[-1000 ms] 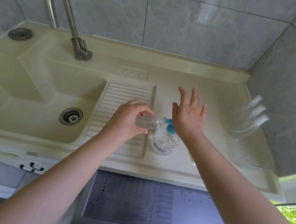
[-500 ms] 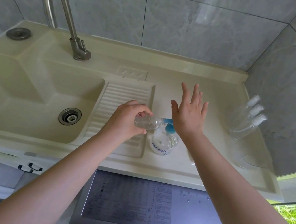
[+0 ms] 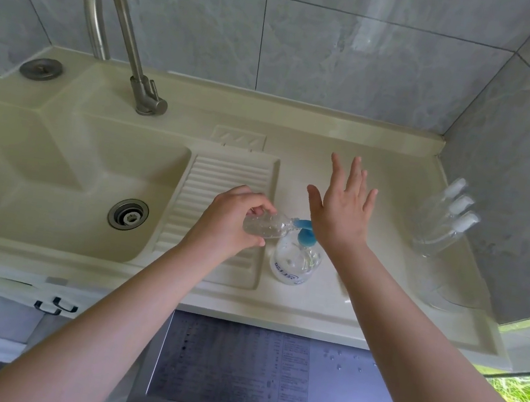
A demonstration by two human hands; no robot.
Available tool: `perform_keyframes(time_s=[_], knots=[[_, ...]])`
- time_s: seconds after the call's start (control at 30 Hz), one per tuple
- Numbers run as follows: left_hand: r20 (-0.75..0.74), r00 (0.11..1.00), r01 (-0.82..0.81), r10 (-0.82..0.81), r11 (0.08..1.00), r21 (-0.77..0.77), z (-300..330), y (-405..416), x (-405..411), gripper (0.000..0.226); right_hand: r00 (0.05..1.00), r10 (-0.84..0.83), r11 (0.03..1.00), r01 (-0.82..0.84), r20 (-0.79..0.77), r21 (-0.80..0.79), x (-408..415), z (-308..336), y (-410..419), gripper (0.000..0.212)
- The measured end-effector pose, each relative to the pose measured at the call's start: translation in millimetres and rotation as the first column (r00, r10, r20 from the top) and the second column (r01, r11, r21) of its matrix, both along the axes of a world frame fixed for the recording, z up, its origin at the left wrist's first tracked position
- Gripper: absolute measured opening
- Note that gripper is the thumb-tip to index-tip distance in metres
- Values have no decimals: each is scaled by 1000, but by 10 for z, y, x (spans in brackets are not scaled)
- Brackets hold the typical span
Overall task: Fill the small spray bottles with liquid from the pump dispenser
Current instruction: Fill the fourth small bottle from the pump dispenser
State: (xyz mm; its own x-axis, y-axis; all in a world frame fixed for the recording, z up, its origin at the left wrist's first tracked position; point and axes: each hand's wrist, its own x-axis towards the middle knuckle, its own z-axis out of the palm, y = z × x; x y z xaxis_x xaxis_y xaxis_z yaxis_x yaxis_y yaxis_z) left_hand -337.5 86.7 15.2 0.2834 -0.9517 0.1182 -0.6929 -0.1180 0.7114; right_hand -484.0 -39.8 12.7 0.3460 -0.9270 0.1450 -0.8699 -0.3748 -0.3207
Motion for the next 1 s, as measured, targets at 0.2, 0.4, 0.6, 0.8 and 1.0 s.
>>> perform_keyframes(time_s=[0.2, 0.4, 0.6, 0.8, 1.0], knots=[[13, 1000, 4, -4, 1000, 10, 10, -7, -6, 52, 999, -9, 1000, 9, -37, -4, 6, -83, 28, 61], [14, 1000, -1, 0, 1000, 17, 24, 12, -1, 52, 1000, -6, 1000, 6, 13, -24, -8, 3, 21, 65], [2, 1000, -7, 7, 1000, -12, 11, -7, -7, 52, 999, -13, 1000, 13, -37, 2, 27, -44, 11, 63], [9, 1000, 5, -5, 1000, -10, 15, -9, -31, 52, 998, 0, 1000, 0, -62, 3, 15, -45, 13, 64], [7, 1000, 3, -3, 1000, -23, 22, -24, -31, 53, 997, 8, 1000, -7, -80, 20, -4, -1, -9, 62]])
